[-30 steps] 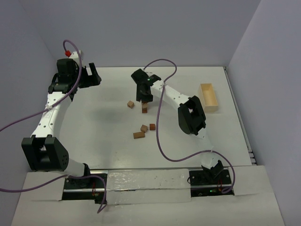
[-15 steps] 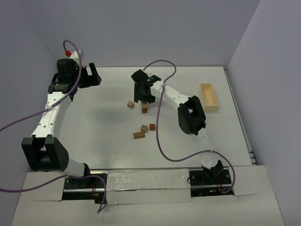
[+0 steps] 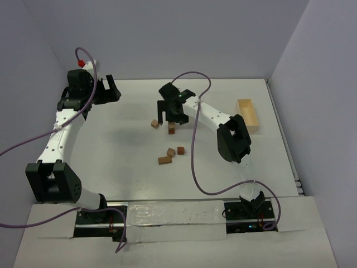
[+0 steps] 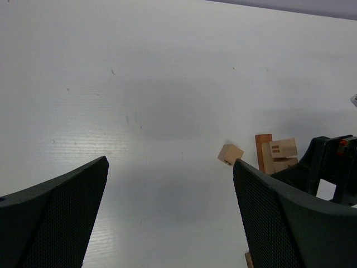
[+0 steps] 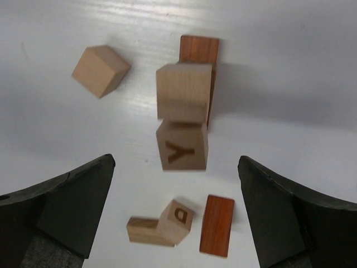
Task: Build the wood block tower
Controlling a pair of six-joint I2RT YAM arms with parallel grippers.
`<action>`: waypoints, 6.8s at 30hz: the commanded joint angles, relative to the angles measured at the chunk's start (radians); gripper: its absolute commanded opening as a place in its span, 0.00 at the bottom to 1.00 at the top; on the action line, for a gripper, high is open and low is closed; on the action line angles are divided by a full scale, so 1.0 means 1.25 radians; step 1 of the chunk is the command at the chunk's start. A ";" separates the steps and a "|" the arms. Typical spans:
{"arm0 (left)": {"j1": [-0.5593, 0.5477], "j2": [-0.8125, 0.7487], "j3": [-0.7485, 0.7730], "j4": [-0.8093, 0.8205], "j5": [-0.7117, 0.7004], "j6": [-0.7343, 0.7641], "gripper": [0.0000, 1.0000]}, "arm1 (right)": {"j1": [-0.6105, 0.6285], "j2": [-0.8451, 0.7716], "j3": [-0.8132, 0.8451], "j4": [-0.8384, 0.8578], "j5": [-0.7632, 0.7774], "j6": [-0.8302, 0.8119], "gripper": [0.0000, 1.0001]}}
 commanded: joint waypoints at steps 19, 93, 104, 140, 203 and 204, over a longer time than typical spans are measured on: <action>0.084 -0.016 0.023 0.015 0.508 0.115 0.99 | -0.134 -0.344 -0.228 0.061 -0.405 -1.117 1.00; 0.084 0.011 -0.015 -0.020 0.553 0.204 0.99 | -0.153 0.149 0.255 -0.222 -0.610 -1.451 1.00; 0.084 0.011 -0.015 -0.023 0.557 0.207 0.99 | -0.146 0.158 0.253 -0.202 -0.605 -1.420 1.00; 0.085 0.019 -0.001 -0.040 0.555 0.227 0.99 | -0.124 0.175 0.255 -0.147 -0.580 -1.370 1.00; 0.084 0.017 -0.008 -0.045 0.549 0.240 0.99 | -0.112 0.180 0.221 -0.125 -0.556 -1.332 0.82; 0.085 0.017 -0.009 -0.046 0.549 0.241 0.99 | -0.112 0.179 0.220 -0.125 -0.556 -1.332 0.82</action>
